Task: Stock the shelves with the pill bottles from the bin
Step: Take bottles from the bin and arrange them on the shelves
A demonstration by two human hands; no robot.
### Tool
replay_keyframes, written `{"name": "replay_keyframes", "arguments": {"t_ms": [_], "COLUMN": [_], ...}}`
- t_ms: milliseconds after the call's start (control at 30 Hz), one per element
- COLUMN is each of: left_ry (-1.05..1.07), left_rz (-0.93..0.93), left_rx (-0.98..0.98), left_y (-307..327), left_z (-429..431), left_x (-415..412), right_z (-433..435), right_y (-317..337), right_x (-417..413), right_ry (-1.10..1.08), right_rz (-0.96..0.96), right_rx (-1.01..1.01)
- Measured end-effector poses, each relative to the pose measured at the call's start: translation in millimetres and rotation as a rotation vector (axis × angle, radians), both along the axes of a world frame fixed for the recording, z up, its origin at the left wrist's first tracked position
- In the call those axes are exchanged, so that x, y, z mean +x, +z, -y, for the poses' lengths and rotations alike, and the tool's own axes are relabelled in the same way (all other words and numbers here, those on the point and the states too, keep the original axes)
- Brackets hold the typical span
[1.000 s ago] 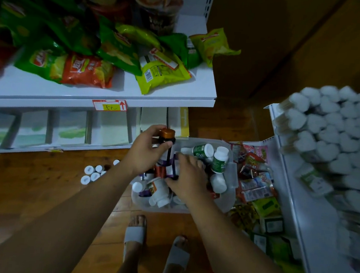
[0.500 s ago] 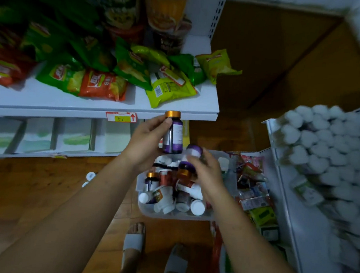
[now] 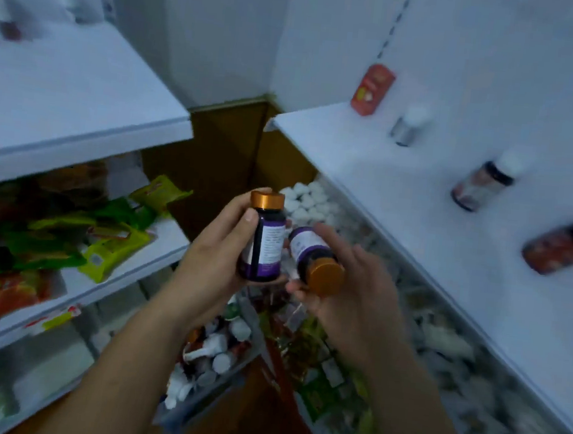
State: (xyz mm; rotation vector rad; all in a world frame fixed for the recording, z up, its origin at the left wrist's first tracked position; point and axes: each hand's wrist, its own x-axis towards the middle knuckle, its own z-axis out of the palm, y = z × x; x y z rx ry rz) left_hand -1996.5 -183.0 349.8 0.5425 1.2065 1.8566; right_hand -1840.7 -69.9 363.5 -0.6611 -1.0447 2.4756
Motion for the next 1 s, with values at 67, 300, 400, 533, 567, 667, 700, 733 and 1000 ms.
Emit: {"name": "replay_keyframes", "arguments": {"t_ms": [67, 300, 400, 533, 567, 667, 700, 733, 1000], "left_ry": [-0.116, -0.480, -0.583, -0.739, -0.768, -0.864, -0.894, -0.921, -1.058], "left_rz": [-0.035, -0.079, -0.078, -0.059, -0.042, -0.023, -0.015, -0.003, 0.047], "left_rx": [0.042, 0.113, 0.118, 0.112, 0.105, 0.084, 0.080, 0.075, 0.053], "left_y": [24, 85, 104, 115, 116, 114, 112, 110, 99], "left_z": [-19, -68, -71, -60, -56, -36, -28, -21, 4], "left_x": [33, 172, 241, 337, 360, 430, 452, 473, 586], "right_z": [-4, 21, 42, 77, 88, 125, 136, 147, 193], "right_y": [21, 69, 80, 90, 91, 91, 90, 89, 75], "right_x": [50, 211, 277, 371, 395, 465, 486, 506, 616], "right_ry": [-0.076, -0.421, -0.542, -0.721, -0.754, -0.830, -0.863, -0.901, -1.093], "right_rz": [-0.090, -0.004, 0.113, 0.387, 0.443, 0.523, 0.525, 0.530, 0.616], "right_rx": [-0.017, 0.174, 0.380, 0.616, 0.651, 0.674, 0.661, 0.641, 0.629]}}
